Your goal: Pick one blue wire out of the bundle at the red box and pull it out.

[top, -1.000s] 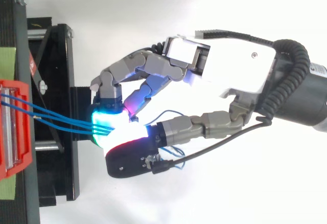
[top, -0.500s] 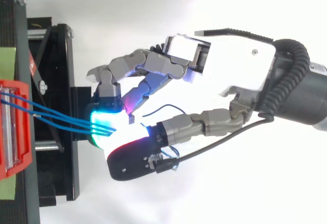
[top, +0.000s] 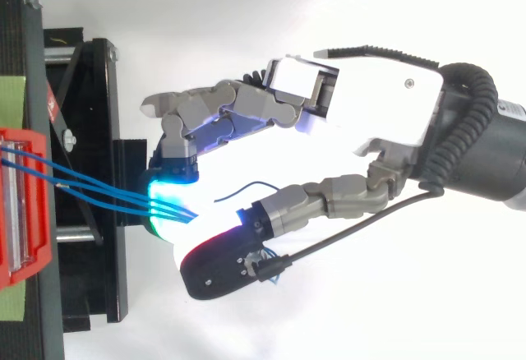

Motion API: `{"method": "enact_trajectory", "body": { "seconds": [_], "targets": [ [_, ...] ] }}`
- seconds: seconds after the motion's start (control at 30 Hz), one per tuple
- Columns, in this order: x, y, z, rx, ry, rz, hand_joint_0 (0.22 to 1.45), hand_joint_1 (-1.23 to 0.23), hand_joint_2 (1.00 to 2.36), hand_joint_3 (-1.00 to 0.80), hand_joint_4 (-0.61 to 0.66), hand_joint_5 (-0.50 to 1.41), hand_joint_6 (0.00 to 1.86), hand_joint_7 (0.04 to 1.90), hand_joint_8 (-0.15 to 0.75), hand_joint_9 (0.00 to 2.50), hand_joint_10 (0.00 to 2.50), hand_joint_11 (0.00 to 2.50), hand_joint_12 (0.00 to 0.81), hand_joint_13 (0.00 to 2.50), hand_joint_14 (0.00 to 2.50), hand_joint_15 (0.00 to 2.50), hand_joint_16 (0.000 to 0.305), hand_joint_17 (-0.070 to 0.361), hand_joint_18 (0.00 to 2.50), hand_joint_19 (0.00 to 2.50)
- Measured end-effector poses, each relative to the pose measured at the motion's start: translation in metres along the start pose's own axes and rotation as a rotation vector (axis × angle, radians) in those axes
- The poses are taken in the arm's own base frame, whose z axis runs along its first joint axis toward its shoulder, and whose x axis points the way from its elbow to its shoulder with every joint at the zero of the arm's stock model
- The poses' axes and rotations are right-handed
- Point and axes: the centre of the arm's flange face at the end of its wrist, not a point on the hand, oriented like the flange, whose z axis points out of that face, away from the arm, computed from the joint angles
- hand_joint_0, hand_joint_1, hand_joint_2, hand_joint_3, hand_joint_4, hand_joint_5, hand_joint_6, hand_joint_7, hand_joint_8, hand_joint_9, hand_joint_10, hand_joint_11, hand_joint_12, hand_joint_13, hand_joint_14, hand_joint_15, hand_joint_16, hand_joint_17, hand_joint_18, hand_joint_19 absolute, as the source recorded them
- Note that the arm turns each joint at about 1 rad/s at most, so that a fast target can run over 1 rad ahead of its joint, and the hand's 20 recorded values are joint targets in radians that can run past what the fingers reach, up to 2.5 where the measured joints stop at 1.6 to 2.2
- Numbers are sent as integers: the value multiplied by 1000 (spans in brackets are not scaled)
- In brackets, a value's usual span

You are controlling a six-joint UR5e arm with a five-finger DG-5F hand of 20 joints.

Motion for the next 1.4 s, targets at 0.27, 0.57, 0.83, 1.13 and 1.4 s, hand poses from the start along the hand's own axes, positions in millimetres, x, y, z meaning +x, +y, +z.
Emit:
{"method": "enact_trajectory", "body": {
  "seconds": [0.27, 0.57, 0.83, 1.13, 1.4],
  "targets": [
    [-1, -1, 0, 5, 0, -2, 438, -692, 1000, -500, 173, -201, 867, 1069, 317, 726, 24, 772, 393, 219, 9, 185, 61, 137, 100, 391],
    [-2, -2, -1, 14, 0, -6, 540, -595, 1013, -375, 139, -174, 874, 1185, 302, 840, 29, 796, 344, 293, 10, 213, 48, 108, 125, 423],
    [-4, -4, -3, 34, 4, -16, 546, -692, 1030, -102, 123, -177, 892, 1301, 307, 849, 30, 841, 340, 314, 11, 228, 46, 104, 86, 407],
    [-5, -6, -4, 48, 9, -17, 618, -810, 1028, -95, 43, -208, 906, 1256, 282, 749, 29, 810, 348, 246, 10, 205, 49, 110, 49, 378],
    [-5, -6, -4, 50, 12, -16, 743, -843, 1034, -91, 33, -230, 907, 1281, 268, 709, 29, 804, 352, 189, 8, 169, 51, 115, 0, 374]
  ]
}}
